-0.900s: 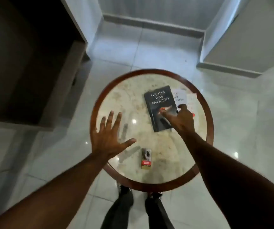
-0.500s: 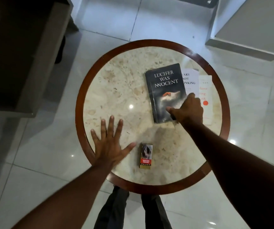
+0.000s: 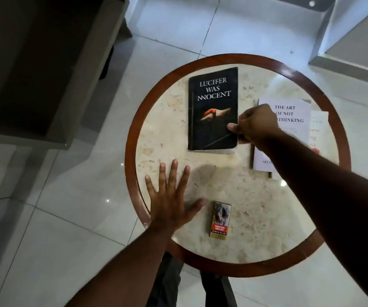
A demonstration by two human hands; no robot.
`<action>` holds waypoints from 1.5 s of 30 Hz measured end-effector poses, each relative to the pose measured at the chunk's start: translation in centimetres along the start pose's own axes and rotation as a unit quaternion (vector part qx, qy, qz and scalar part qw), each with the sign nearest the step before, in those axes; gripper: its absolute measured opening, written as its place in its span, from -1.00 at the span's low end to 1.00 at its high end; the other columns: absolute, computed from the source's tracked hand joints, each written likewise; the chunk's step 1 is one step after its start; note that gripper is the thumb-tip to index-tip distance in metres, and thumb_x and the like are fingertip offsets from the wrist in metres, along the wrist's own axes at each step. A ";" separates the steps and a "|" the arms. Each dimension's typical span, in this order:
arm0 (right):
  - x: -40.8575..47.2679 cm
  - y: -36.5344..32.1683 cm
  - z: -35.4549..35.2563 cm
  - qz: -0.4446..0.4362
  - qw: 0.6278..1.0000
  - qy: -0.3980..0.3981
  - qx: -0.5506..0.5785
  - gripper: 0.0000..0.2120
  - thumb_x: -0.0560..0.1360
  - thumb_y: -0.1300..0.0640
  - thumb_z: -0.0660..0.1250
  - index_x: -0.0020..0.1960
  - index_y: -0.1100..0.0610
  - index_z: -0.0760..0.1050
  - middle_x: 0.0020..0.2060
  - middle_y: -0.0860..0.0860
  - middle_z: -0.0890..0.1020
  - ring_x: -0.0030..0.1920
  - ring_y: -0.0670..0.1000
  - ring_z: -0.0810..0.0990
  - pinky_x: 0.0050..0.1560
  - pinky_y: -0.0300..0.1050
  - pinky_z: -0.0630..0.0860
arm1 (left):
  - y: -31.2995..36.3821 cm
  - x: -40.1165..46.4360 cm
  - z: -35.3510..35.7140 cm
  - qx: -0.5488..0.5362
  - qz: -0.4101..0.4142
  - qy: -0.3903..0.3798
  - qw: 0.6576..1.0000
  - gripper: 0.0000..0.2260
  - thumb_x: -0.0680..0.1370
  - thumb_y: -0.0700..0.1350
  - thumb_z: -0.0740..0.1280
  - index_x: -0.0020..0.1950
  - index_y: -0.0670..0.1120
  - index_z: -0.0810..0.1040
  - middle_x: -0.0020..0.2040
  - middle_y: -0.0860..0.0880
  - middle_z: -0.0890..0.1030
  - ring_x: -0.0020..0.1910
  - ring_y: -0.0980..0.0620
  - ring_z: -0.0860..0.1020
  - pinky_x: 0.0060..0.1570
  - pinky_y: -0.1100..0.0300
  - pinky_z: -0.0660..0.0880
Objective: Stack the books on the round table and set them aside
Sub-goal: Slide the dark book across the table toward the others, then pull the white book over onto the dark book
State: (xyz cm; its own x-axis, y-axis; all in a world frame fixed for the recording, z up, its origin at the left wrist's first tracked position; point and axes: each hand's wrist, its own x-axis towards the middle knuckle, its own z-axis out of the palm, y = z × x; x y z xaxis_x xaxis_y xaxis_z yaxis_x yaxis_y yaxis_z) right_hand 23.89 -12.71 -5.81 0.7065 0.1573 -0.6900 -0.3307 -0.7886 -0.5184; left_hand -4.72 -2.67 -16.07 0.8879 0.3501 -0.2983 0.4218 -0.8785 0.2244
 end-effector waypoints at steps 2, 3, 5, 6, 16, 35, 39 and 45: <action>0.5 -0.4 2.1 -0.011 1.000 0.008 -0.018 -0.83 0.51 0.21 0.53 -0.18 0.20 0.58 -0.16 0.17 0.66 -0.22 0.09 0.66 -0.02 0.00 0.71 | -0.1 0.0 0.3 -0.016 0.006 0.013 1.000 -0.10 0.48 0.58 0.04 0.71 0.14 0.02 0.75 -0.07 0.04 0.72 -0.22 -0.02 0.57 -0.50 -0.05; 0.8 -0.5 3.2 -0.023 0.998 0.024 -0.049 -0.81 0.49 0.16 0.56 -0.18 0.22 0.60 -0.19 0.15 0.66 -0.19 0.09 0.65 -0.06 -0.05 0.64 | -0.3 0.1 0.5 -0.019 0.007 0.019 1.000 -0.09 0.48 0.57 0.05 0.71 0.15 0.00 0.75 -0.06 0.03 0.72 -0.21 -0.03 0.57 -0.49 -0.06; 1.1 0.0 4.4 -0.025 0.994 0.066 -0.085 -0.74 0.45 0.08 0.61 -0.08 0.28 0.67 -0.20 0.13 0.63 -0.12 0.08 0.61 -0.16 -0.19 0.46 | -0.3 0.2 0.7 -0.025 0.011 0.022 0.999 -0.09 0.47 0.58 0.06 0.71 0.16 -0.03 0.75 -0.04 0.00 0.73 -0.20 -0.05 0.58 -0.48 -0.07; 1.2 0.2 5.0 -0.019 0.993 0.077 -0.083 -0.69 0.43 0.08 0.62 -0.04 0.32 0.69 -0.19 0.14 0.62 -0.09 0.08 0.60 -0.19 -0.22 0.42 | -0.4 0.2 0.9 -0.028 0.013 0.025 0.999 -0.09 0.47 0.58 0.05 0.71 0.16 -0.03 0.75 -0.03 -0.01 0.73 -0.19 -0.06 0.58 -0.47 -0.09; -1.9 2.9 2.3 0.012 0.969 0.245 0.009 -0.82 0.46 0.09 0.57 -0.02 0.17 0.69 -0.04 0.13 0.76 0.07 0.17 0.70 0.09 -0.10 0.53 | -0.7 0.0 2.8 -0.005 0.017 0.060 0.998 -0.06 0.45 0.58 0.10 0.71 0.12 0.03 0.75 -0.04 -0.01 0.72 -0.21 -0.06 0.58 -0.47 -0.15; -3.4 8.3 -7.1 0.152 0.975 0.144 0.079 -0.48 -0.08 0.60 0.41 -0.12 0.36 0.62 0.05 0.25 0.73 -0.07 0.35 0.74 -0.02 0.32 0.73 | -0.4 0.2 0.7 0.022 -0.001 0.003 1.000 -0.09 0.47 0.59 -0.08 0.71 0.13 -0.07 0.75 -0.08 -0.04 0.71 -0.23 -0.06 0.54 -0.52 -0.04; -3.8 7.3 -7.4 0.103 0.969 0.193 0.116 -0.82 0.40 0.52 0.47 -0.17 0.27 0.61 -0.04 0.21 0.68 -0.37 0.13 0.63 -0.62 -0.16 0.60 | -0.3 0.2 0.2 0.019 -0.004 -0.003 1.000 -0.09 0.48 0.59 -0.09 0.71 0.13 -0.06 0.75 -0.08 -0.04 0.71 -0.24 -0.05 0.55 -0.53 -0.03; -2.0 2.8 -3.8 0.012 0.977 0.167 0.130 -0.78 0.34 0.38 0.59 -0.08 0.16 0.68 -0.01 0.26 0.76 -0.18 0.25 0.77 -0.19 0.06 0.75 | -0.3 0.2 0.7 0.020 -0.005 0.017 1.000 -0.10 0.48 0.59 -0.05 0.71 0.14 -0.03 0.75 -0.09 0.04 0.71 -0.23 -0.01 0.54 -0.54 0.03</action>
State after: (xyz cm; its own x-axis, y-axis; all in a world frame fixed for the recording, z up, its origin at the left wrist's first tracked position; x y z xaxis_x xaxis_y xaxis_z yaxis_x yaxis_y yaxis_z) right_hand 23.92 -17.53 -3.93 0.8467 -0.0960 -0.5234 -0.4672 -0.6049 -0.6449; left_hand -4.83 -2.57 -16.81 0.8898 0.3686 -0.2691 0.4231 -0.8872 0.1841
